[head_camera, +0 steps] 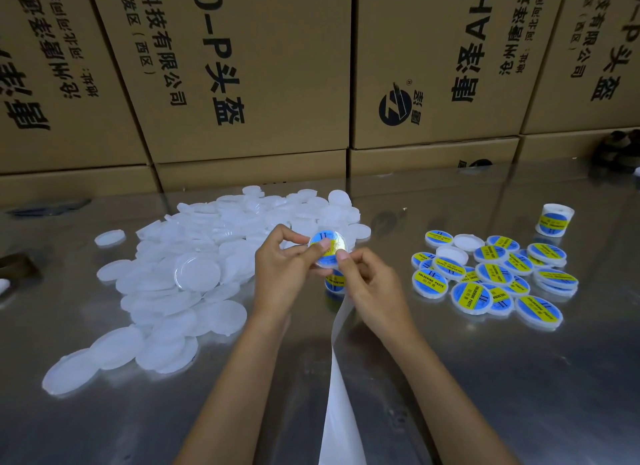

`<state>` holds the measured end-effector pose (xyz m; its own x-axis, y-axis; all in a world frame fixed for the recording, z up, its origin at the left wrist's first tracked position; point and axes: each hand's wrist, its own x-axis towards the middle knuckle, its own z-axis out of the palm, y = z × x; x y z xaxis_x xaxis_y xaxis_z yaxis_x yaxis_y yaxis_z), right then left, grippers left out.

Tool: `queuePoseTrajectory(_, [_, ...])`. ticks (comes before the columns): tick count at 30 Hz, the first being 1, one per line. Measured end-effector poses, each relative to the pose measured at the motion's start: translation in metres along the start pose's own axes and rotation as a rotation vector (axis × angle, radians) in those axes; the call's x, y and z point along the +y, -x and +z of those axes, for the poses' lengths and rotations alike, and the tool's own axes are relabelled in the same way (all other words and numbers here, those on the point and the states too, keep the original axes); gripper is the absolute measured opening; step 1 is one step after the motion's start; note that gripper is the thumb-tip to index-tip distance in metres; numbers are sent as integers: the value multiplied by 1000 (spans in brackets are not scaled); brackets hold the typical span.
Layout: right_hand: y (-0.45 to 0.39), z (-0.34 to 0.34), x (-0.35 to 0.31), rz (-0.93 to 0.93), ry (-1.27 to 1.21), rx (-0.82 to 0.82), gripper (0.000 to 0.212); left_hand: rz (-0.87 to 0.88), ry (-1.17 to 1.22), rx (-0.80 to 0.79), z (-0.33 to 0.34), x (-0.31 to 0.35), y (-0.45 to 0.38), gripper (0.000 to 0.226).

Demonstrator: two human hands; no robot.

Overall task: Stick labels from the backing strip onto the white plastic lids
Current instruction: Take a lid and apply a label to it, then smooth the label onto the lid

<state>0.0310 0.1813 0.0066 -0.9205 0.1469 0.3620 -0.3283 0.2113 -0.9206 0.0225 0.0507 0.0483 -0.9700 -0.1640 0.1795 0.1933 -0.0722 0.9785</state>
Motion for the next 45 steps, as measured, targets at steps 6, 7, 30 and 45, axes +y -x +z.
queuePoseTrajectory(6, [-2, -4, -4, 30, -88, 16, 40, -1, 0, -48, 4, 0, 2, 26])
queuePoseTrajectory(7, [-2, -4, -4, 39, -107, -1, 41, -6, -7, -46, 4, 1, 1, 26])
queuePoseTrajectory(30, [-18, -32, 1, 438, -381, 164, 39, -87, -25, -230, 7, -17, -3, 37])
queuePoseTrajectory(45, [-29, -67, 28, 606, -1093, 515, 28, -254, -140, 70, -9, -37, -20, 17])
